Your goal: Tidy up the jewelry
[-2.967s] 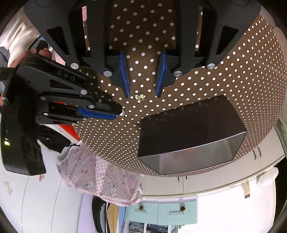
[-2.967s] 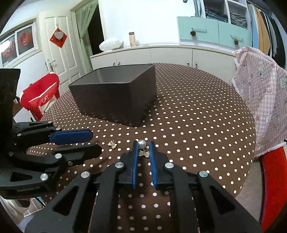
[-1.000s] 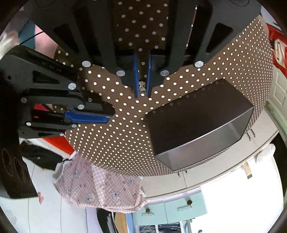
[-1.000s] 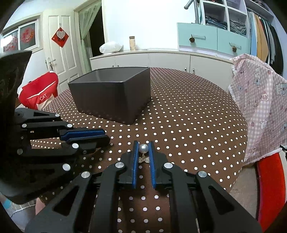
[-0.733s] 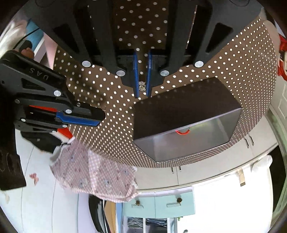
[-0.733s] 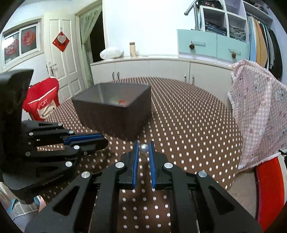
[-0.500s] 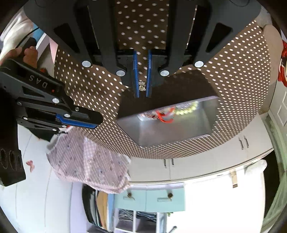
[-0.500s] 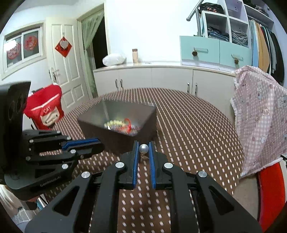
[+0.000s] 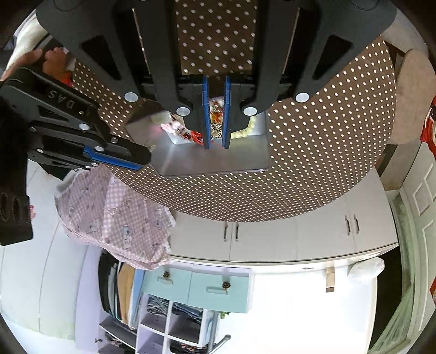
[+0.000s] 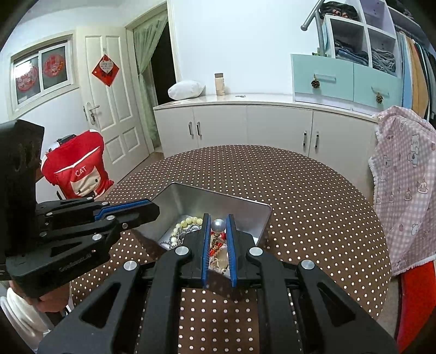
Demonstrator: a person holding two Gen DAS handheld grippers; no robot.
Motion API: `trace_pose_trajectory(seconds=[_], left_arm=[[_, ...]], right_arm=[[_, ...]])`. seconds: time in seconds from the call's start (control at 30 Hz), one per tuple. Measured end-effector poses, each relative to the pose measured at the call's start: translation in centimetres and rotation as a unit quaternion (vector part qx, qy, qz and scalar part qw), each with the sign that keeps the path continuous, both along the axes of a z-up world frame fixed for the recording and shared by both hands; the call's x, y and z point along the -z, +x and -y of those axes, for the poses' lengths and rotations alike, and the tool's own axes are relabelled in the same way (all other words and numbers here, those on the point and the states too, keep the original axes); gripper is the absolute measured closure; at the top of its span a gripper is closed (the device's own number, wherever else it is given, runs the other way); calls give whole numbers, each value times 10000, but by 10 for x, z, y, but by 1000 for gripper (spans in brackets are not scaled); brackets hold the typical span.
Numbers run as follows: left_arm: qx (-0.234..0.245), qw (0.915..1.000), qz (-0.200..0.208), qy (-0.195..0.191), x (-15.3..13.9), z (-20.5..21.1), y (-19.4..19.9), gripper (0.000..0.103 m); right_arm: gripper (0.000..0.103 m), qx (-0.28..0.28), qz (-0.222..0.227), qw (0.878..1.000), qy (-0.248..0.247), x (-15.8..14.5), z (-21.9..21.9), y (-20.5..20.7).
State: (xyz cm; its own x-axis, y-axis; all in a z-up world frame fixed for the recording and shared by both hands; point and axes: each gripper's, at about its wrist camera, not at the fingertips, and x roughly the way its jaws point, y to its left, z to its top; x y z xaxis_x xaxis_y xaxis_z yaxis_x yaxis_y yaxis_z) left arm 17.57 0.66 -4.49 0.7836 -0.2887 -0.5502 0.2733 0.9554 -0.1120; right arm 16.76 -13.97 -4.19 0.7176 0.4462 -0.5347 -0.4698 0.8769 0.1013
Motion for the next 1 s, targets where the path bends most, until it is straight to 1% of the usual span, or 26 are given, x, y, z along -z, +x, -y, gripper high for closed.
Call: trace_pose_trajectory(seconds=[0.1, 0.13, 0.17, 0.27, 0.33, 0.37, 0.53, 0.6, 0.67, 0.7, 0.73, 0.77, 0.8, 0.87, 1.0], left_arm=[[62, 9999, -65, -45, 0, -1, 6, 94], [126, 9999, -45, -47, 0, 0, 7, 94], [183, 9998, -12, -11, -1, 0, 7, 94], [154, 9998, 6, 147, -2, 2, 7, 94], [116, 9998, -52, 168, -1, 0, 9, 94], [96, 9998, -74, 177, 0, -1, 10, 94], [16, 9995, -80, 296, 2, -4, 5, 94], [-21, 9993, -92, 352, 3, -4, 3, 94], [-69, 9992, -96, 389, 3, -3, 3, 94], [-91, 9991, -128, 396, 3, -3, 3, 90], [-89, 9991, -149, 389, 4, -4, 1, 82], [-67, 9992, -143, 369, 3, -4, 0, 52], [-43, 9995, -28, 312, 2, -5, -3, 32], [-94, 9993, 173, 329, 0, -5, -9, 32], [-105, 9990, 207, 383, -3, -2, -13, 32]], right_arm=[[93, -55, 40, 9999, -82, -4, -3, -1], [90, -87, 56, 9999, -98, -6, -4, -1], [90, -94, 54, 9999, -111, -7, -4, -1], [81, -62, 114, 9998, -139, -12, -4, -2], [69, 10, 129, 9998, -163, -13, -3, -2], [67, 39, 124, 9998, -180, -13, -3, -2], [63, 35, 118, 9997, -194, -11, -4, -6], [61, 54, 81, 9998, -183, -8, -4, -7], [60, 99, 1, 9997, -203, -4, -5, -6], [60, 103, -28, 9997, -201, -3, -5, -6], [60, 102, -60, 9997, -191, -1, -4, -6], [60, 111, -86, 9997, -188, 0, -4, -6], [60, 123, -96, 9997, -190, 1, -3, -7], [60, 139, -84, 9997, -177, 1, -1, -10], [57, 207, -64, 9996, -169, 0, 2, -15]])
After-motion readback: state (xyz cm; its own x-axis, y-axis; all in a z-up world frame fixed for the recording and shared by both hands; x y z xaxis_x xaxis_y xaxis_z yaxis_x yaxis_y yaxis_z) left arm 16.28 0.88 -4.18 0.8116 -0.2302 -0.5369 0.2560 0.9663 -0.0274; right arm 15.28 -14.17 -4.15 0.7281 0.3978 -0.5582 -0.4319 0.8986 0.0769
